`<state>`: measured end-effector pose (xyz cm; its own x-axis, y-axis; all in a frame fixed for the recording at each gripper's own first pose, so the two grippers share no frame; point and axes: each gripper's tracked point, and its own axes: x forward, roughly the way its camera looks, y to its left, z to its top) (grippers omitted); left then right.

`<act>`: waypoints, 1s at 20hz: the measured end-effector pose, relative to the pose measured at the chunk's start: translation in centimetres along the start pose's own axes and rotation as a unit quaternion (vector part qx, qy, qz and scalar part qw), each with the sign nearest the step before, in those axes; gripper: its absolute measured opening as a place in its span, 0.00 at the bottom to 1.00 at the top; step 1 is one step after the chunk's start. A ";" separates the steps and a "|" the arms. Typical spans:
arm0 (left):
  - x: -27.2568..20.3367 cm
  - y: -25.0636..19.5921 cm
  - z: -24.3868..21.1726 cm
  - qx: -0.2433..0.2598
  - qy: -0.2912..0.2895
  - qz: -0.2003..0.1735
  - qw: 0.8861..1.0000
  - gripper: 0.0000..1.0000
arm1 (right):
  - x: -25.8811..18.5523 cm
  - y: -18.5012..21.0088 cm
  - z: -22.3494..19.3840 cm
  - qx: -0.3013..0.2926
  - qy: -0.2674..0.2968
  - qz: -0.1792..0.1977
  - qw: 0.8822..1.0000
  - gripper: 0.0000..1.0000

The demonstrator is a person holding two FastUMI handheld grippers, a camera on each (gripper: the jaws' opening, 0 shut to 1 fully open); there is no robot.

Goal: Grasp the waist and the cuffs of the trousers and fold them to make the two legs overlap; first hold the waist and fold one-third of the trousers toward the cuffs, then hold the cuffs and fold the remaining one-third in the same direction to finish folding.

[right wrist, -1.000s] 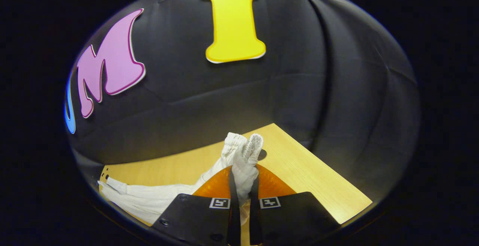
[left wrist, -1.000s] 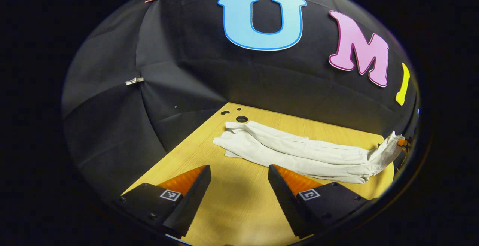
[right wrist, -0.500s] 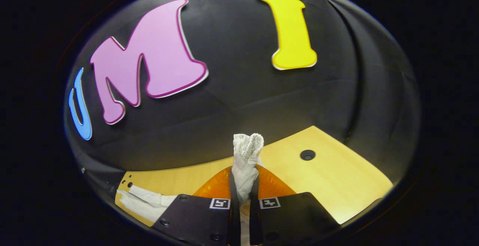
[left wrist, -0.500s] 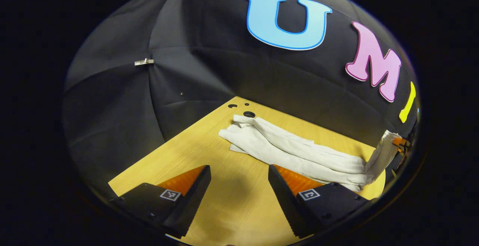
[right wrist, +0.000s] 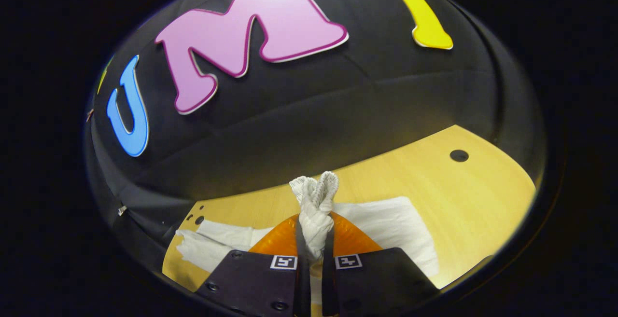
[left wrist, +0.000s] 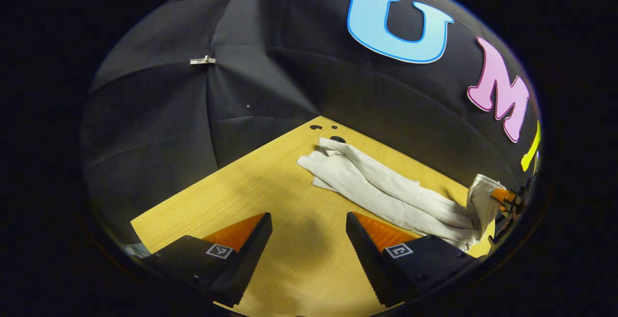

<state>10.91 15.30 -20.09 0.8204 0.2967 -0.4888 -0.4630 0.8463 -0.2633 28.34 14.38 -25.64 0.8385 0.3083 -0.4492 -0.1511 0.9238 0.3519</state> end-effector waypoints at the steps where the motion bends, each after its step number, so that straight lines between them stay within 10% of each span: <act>1: -0.2 0.1 -0.4 0.007 0.005 0.000 1.000 0.98 | 0.1 0.7 -1.3 -0.001 0.012 0.008 1.000 0.14; 8: -0.6 -1.3 -0.6 0.045 0.010 0.005 0.999 0.95 | -0.3 3.4 -8.4 -0.002 0.088 0.062 0.994 0.30; 10: 0.4 -1.9 -0.5 0.056 0.014 0.003 0.998 0.95 | -1.2 4.6 -10.2 0.002 0.118 0.084 0.989 0.81; 11: 1.1 -2.0 -0.3 0.062 0.015 0.003 0.998 0.95 | -1.7 4.3 -10.4 -0.008 0.122 0.086 0.989 0.62; 12: 1.8 -2.4 -0.1 0.064 0.015 0.002 0.998 0.96 | -1.5 4.0 -10.8 -0.022 0.118 0.086 0.989 1.00; 20: 11.4 -3.4 4.1 0.060 0.013 -0.014 0.998 0.95 | -10.7 -1.9 -3.7 -0.066 0.051 0.003 0.997 0.99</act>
<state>23.18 17.66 -21.36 0.8228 0.2617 -0.5045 -0.3947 0.9018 -0.1761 17.70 10.19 -24.56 0.7813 0.3285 -0.5307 -0.2281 0.9418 0.2471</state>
